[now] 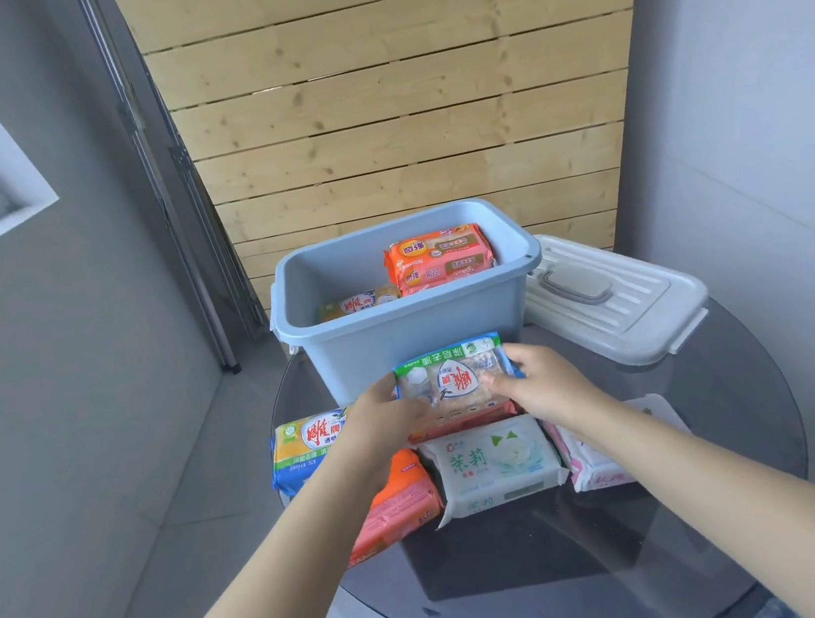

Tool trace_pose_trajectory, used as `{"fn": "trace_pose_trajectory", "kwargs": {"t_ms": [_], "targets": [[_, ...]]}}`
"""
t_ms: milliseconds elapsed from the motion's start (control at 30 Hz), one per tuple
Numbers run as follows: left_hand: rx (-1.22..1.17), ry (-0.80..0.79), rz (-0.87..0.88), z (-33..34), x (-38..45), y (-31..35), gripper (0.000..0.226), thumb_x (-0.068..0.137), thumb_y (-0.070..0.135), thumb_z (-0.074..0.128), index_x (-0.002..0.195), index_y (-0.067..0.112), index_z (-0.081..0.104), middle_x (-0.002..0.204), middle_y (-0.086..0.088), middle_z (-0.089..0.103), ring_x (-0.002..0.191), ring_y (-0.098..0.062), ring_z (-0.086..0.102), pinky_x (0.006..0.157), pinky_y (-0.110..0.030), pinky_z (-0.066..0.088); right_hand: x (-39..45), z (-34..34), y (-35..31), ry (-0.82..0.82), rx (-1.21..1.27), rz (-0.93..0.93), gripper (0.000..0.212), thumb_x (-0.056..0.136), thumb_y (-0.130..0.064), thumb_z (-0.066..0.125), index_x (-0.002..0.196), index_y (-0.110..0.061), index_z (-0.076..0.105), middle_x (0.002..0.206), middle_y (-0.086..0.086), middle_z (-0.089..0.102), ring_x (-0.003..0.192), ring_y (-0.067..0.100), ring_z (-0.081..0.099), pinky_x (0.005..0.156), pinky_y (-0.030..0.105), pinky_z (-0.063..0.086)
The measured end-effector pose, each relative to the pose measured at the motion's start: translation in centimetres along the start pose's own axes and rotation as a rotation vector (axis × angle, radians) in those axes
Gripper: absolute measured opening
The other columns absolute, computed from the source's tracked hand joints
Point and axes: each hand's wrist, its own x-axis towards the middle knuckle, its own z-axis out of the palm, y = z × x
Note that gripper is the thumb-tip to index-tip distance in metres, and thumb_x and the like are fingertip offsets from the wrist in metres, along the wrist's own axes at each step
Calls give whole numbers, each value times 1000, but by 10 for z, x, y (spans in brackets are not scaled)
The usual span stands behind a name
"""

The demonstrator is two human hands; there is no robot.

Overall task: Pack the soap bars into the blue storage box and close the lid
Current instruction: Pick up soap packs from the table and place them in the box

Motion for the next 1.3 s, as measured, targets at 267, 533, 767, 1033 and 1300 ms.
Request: {"fn": "trace_pose_trajectory", "kwargs": {"t_ms": [267,533,767,1033,1300], "targets": [[66,58,266,-4,-35,14,37,91,20,57,72,51,67,88,6,76,96,-35,69,91,-53,53,-31,-21,-19,82,120,-13,14,85,-31,63,97,-38,68,92,-13,74,89,13,69,85,37,54],[25,47,435,-31,-72,41,42,90,13,60,75,51,71,90,8,78,91,-18,74,92,-46,54,-66,-39,-61,106,214,-156,10,85,-31,64,86,-41,67,94,-12,75,91,11,70,88,44,55],[-34,110,484,-60,-56,90,31,89,10,62,93,40,68,95,-6,77,96,-29,72,90,-49,55,-30,-51,-115,147,278,-242,9,85,-22,65,84,-29,70,96,2,75,78,18,64,88,44,51],[-67,188,365,-86,16,111,53,86,8,67,136,19,53,98,-5,73,94,-29,71,88,-49,56,53,-30,-134,112,239,-184,5,85,-27,64,85,-32,66,102,0,74,102,24,66,95,42,48],[282,322,329,-92,79,113,45,92,18,54,136,23,53,98,-10,66,62,-21,59,53,-22,44,135,-3,-130,-48,318,16,22,86,-18,64,107,-14,67,113,8,70,108,25,63,89,39,50]]}}
